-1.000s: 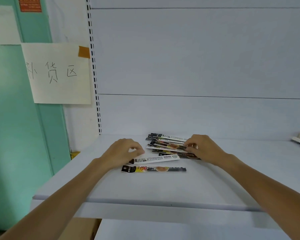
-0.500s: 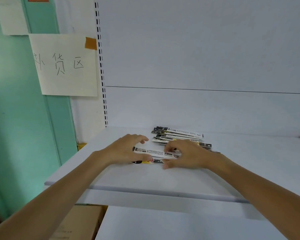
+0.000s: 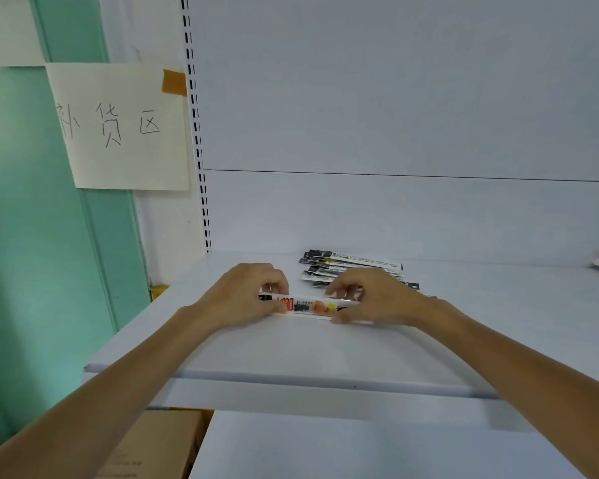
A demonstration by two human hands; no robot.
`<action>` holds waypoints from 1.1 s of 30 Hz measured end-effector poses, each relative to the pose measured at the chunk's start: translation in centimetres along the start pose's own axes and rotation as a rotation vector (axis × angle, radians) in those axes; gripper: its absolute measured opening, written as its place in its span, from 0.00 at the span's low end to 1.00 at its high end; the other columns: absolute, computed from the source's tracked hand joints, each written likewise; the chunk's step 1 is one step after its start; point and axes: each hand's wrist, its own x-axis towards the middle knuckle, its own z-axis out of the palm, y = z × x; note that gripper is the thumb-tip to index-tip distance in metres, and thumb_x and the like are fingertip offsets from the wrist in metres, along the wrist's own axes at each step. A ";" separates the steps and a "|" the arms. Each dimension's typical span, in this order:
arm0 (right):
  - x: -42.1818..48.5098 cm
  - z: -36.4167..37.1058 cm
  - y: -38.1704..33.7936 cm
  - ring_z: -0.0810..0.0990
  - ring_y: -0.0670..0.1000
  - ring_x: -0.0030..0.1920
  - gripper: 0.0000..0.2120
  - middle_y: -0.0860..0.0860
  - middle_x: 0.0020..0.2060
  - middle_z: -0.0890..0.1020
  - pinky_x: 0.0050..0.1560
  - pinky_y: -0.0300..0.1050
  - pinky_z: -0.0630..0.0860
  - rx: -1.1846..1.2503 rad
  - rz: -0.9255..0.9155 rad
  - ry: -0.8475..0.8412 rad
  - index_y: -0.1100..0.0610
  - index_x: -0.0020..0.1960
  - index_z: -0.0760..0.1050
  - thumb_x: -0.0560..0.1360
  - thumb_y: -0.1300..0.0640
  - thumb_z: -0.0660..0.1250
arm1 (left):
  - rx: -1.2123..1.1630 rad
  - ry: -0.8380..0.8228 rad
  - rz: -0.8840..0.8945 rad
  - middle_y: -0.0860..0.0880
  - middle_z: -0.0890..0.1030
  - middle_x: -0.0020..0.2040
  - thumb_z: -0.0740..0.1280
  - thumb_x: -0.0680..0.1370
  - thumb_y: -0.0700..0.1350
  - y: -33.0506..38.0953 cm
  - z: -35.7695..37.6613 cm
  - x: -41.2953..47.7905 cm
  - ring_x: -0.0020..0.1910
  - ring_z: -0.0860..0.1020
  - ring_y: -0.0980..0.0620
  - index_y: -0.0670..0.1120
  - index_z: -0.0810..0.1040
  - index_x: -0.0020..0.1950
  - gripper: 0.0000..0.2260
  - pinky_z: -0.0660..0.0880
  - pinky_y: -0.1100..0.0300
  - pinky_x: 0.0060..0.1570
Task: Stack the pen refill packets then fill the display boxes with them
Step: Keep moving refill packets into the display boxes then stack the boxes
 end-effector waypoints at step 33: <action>-1.1 1.9 -1.6 0.76 0.55 0.37 0.12 0.54 0.39 0.76 0.34 0.41 0.64 -0.633 -0.393 0.114 0.60 0.43 0.73 0.77 0.55 0.54 | 0.490 -0.131 0.049 0.51 0.74 0.57 0.62 0.74 0.58 2.9 0.8 0.7 0.58 0.71 0.50 0.52 0.68 0.65 0.21 0.64 0.55 0.56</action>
